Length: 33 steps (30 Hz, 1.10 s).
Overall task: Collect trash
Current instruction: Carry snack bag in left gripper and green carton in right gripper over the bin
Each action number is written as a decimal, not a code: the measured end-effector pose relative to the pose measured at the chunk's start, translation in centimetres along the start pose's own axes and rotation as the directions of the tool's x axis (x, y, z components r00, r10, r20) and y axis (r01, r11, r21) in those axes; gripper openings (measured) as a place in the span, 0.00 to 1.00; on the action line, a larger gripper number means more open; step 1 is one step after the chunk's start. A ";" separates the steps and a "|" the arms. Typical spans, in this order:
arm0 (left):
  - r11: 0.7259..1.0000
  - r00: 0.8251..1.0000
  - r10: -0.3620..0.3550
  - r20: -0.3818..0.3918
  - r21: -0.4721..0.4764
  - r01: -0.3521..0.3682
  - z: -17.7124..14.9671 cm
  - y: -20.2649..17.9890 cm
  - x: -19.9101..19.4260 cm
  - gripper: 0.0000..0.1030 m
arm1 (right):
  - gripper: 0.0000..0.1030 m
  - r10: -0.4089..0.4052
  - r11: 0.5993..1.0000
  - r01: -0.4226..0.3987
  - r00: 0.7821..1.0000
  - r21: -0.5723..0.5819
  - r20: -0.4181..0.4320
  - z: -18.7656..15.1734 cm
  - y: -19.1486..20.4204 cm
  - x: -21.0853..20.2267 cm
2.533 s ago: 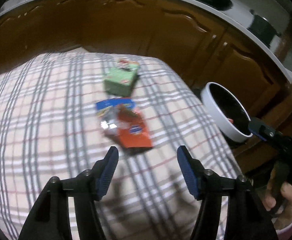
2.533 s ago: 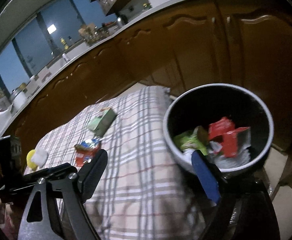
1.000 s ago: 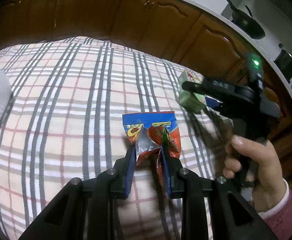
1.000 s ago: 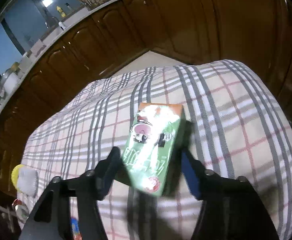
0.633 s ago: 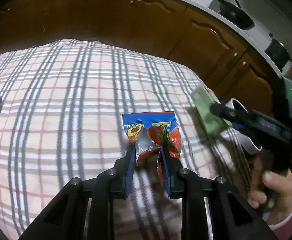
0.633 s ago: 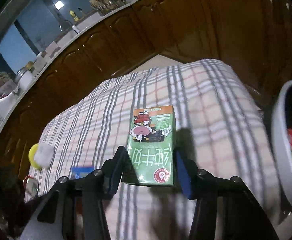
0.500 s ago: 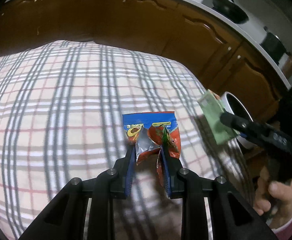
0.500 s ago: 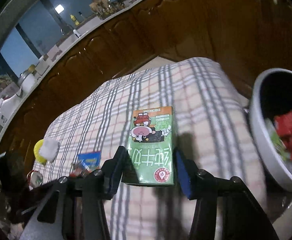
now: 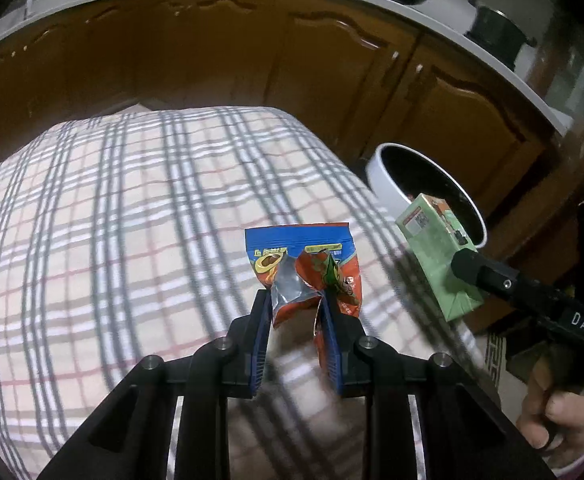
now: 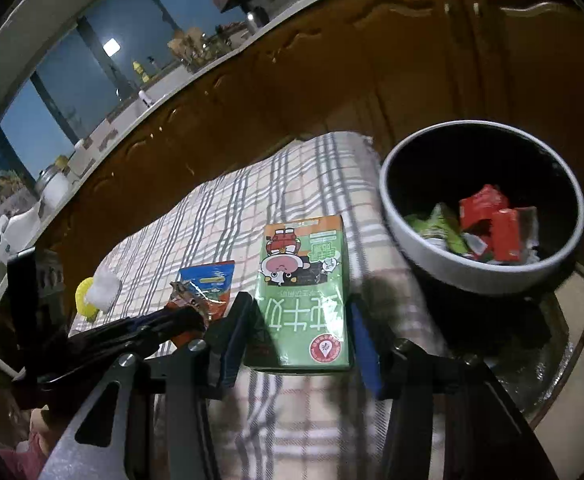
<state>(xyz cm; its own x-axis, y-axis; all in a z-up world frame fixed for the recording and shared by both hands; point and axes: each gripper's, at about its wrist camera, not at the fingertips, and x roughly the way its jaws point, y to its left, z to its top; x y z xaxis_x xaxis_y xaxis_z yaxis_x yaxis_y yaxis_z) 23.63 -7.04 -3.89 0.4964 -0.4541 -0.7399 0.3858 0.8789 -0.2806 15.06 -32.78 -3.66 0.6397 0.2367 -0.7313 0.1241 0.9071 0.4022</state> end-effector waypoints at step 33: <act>0.989 1.000 -0.020 -0.003 0.150 0.020 3.0 -8.0 2.8 0.23 | 0.47 -0.055 0.996 0.045 0.990 0.082 0.129 0.2 -5.3 -5.6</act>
<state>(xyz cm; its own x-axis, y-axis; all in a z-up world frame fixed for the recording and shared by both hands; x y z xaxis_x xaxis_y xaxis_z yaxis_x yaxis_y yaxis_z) 24.23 -15.75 -1.87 0.4865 -0.4709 -0.7359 0.5078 0.8379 -0.2004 11.02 -38.99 -1.59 0.7243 0.1398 -0.6752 0.2142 0.8852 0.4130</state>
